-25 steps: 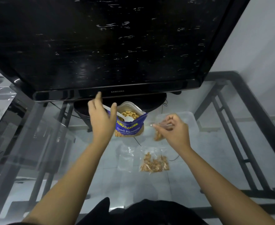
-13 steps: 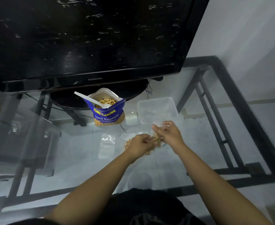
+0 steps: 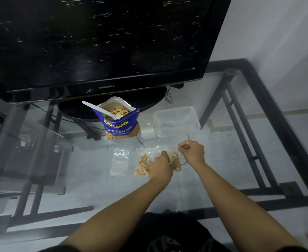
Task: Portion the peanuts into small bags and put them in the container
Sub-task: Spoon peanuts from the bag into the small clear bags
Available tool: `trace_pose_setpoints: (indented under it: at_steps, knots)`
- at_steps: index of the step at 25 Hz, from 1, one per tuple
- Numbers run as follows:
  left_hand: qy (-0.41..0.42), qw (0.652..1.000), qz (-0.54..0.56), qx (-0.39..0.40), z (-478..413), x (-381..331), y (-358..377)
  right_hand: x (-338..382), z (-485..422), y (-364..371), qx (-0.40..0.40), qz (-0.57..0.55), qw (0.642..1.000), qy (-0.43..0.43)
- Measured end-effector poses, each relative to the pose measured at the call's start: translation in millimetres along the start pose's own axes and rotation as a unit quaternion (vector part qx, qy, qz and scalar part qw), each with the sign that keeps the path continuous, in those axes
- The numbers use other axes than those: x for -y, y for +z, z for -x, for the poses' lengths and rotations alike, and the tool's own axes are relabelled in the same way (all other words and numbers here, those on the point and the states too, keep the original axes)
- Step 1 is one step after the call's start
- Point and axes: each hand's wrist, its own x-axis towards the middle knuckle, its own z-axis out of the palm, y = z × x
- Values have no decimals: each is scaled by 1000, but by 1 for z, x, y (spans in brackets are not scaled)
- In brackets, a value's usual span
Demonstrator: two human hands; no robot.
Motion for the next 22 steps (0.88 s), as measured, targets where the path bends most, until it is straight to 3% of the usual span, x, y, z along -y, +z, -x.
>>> trace_pose_setpoints:
  at_steps: [4, 8, 12, 16, 22]
  knots:
    - [71, 992, -102, -14, 1, 4, -6, 0, 3, 4, -9, 34, 999, 0]
    - [78, 992, -43, -86, -4, 34, -46, 11, 10, 7, -38, 63, 993, -91]
    - [55, 985, -35, -158, -21, 96, -99, 45, 21, 35, 43, 62, 978, -197]
    - [61, 985, -87, -134, -32, 149, -130, 79, 27, 84, 116, 95, 953, -262]
    - [43, 988, -118, -95, -35, 169, -128, 101, 20, 130, 149, 247, 924, -251]
